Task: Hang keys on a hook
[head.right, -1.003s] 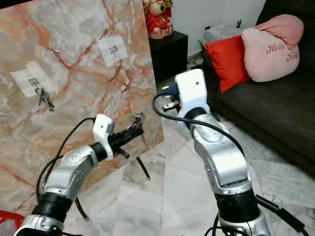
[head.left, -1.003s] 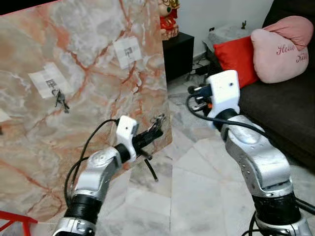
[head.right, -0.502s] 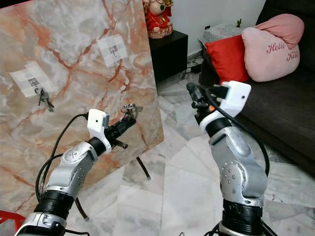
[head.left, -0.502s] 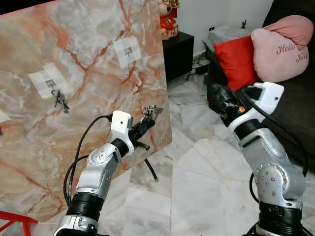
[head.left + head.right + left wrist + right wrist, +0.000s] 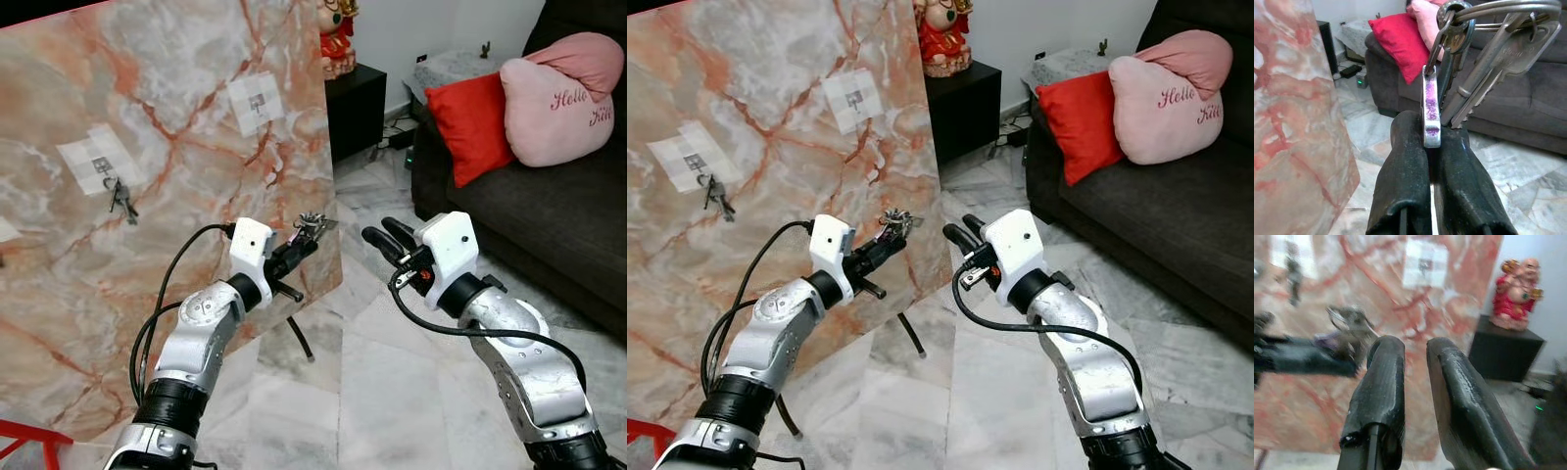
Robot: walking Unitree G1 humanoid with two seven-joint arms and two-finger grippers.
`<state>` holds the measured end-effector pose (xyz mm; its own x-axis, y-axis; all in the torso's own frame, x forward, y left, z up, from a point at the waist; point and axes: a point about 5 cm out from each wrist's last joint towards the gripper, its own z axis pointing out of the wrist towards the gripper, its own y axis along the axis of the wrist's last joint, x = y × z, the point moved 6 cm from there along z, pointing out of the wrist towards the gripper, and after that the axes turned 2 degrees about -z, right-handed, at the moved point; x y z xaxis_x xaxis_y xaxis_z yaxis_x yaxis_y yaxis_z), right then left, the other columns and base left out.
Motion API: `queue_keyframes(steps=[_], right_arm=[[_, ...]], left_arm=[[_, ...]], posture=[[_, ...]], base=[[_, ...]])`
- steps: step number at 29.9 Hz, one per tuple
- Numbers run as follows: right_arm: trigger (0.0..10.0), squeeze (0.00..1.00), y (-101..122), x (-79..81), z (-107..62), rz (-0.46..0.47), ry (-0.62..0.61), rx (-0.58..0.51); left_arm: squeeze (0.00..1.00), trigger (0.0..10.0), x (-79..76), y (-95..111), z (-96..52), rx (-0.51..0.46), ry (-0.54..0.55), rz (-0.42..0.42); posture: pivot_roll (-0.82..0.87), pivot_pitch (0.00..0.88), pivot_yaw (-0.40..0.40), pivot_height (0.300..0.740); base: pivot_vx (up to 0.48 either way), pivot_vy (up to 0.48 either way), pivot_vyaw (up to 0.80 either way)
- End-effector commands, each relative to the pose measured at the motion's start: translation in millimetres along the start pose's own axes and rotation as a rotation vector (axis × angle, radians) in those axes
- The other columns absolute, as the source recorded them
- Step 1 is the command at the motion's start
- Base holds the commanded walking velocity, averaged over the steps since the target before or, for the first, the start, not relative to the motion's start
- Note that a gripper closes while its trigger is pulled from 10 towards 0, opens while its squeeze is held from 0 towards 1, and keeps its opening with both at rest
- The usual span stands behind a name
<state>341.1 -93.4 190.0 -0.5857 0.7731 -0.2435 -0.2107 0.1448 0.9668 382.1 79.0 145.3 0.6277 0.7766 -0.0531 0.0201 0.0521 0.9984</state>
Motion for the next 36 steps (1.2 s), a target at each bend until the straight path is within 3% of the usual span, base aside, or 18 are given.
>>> queue_keyframes(steps=[1, 2, 4, 5, 14, 15, 17, 20, 21, 24, 25, 27, 29, 30, 31, 32, 33, 36], right_arm=[[10.0, 0.00, 11, 4.3, -0.4, 0.015, 0.061, -0.060], [10.0, 0.00, 13, 6.8, -0.3, 0.009, 0.085, -0.071], [10.0, 0.00, 15, 8.3, -0.2, 0.003, 0.098, -0.076], [10.0, 0.00, 16, 12.7, 0.7, -0.008, 0.136, -0.082], [10.0, 0.00, 2, 43.2, -2.9, -0.005, 0.305, -0.028], [10.0, 0.00, -5, 42.7, -4.0, -0.039, 0.299, -0.002], [10.0, 0.00, -7, 37.8, -2.7, -0.040, 0.268, 0.005], [10.0, 0.00, -6, 34.9, -1.2, -0.039, 0.252, -0.001], [10.0, 0.00, -5, 32.8, 1.0, -0.039, 0.231, -0.001], [10.0, 0.00, -5, 32.7, 4.2, -0.032, 0.210, -0.003], [10.0, 0.00, -6, 32.0, 5.9, -0.029, 0.190, -0.005], [10.0, 0.00, -7, 29.8, 6.3, -0.029, 0.169, 0.000], [10.0, 0.00, -7, 29.2, 6.4, -0.029, 0.164, 0.001], [10.0, 0.00, -8, 29.6, 6.6, -0.029, 0.164, 0.002], [10.0, 0.00, -10, 29.5, 7.9, -0.034, 0.155, 0.010], [10.0, 0.00, -10, 29.5, 7.9, -0.034, 0.155, 0.010], [10.0, 0.00, -11, 29.6, 9.2, -0.034, 0.146, 0.011], [10.0, 0.00, -12, 27.7, 12.8, -0.025, 0.111, 0.015]], left_arm=[[0.00, 0.9, -9.1, -7, -3.3, 0.058, -0.065, 0.051], [0.00, 4.1, -11.8, -11, -4.6, 0.085, -0.087, 0.077], [0.00, 4.1, -13.3, -13, -5.5, 0.102, -0.099, 0.094], [0.00, 10.0, -12.0, -20, -6.7, 0.153, -0.097, 0.130], [0.00, 10.0, 4.0, -21, -8.9, 0.284, -0.008, 0.269], [0.00, 10.0, 13.9, -24, -12.1, 0.369, 0.005, 0.473], [0.00, 10.0, 20.5, -33, -20.5, 0.482, -0.052, 0.736], [0.00, 10.0, 29.6, -42, -34.3, 0.598, -0.129, 0.971], [0.00, 10.0, 36.4, -34, -34.2, 0.586, -0.092, 0.999], [0.00, 10.0, 36.7, -19, -26.2, 0.502, -0.015, 0.903], [0.00, 10.0, 29.6, -18, -26.3, 0.494, -0.048, 0.835], [0.00, 10.0, 13.2, -22, -34.1, 0.517, -0.179, 0.793], [0.00, 10.0, 10.8, -23, -35.6, 0.521, -0.199, 0.787], [0.00, 10.0, 20.9, -23, -37.7, 0.550, -0.192, 0.978], [0.00, 10.0, 46.4, -20, -37.4, 0.582, -0.119, 1.279], [0.00, 10.0, 46.4, -20, -37.4, 0.582, -0.119, 1.279], [0.00, 10.0, 56.1, -18, -36.2, 0.574, -0.090, 1.421], [0.00, 10.0, 60.8, -6, -29.1, 0.499, 0.004, 1.494]], posture=[[0.01, 0.000, 0.071, 0.740], [0.01, 0.000, 0.071, 0.740], [0.01, 0.000, 0.071, 0.740], [0.01, 0.000, 0.070, 0.740], [0.01, 0.000, 0.067, 0.740], [0.02, 0.000, 0.064, 0.740], [0.02, 0.000, 0.064, 0.740], [0.02, 0.000, 0.069, 0.740], [0.02, 0.000, 0.069, 0.740], [0.02, 0.000, 0.073, 0.740], [0.02, 0.000, 0.075, 0.740], [0.02, 0.000, 0.075, 0.740], [0.02, 0.000, 0.075, 0.740], [0.04, 0.000, 0.076, 0.740], [0.04, 0.000, 0.082, 0.740], [0.04, 0.000, 0.082, 0.740], [0.04, 0.000, 0.083, 0.740], [0.04, 0.000, 0.087, 0.740]], base=[[0.000, 0.000, 0.00], [0.000, 0.000, 0.00], [0.000, 0.000, 0.00], [0.000, 0.000, 0.00], [0.000, 0.000, 0.00], [0.000, 0.000, 0.00], [0.000, 0.000, 0.00], [0.000, 0.000, 0.00], [0.000, 0.000, 0.00], [0.000, 0.000, 0.00], [0.000, 0.000, 0.00], [0.000, 0.000, 0.00], [0.000, 0.000, 0.00], [0.000, 0.000, 0.00], [0.000, 0.000, 0.00], [0.000, 0.000, 0.00], [0.000, 0.000, 0.00], [0.000, 0.000, 0.00]])
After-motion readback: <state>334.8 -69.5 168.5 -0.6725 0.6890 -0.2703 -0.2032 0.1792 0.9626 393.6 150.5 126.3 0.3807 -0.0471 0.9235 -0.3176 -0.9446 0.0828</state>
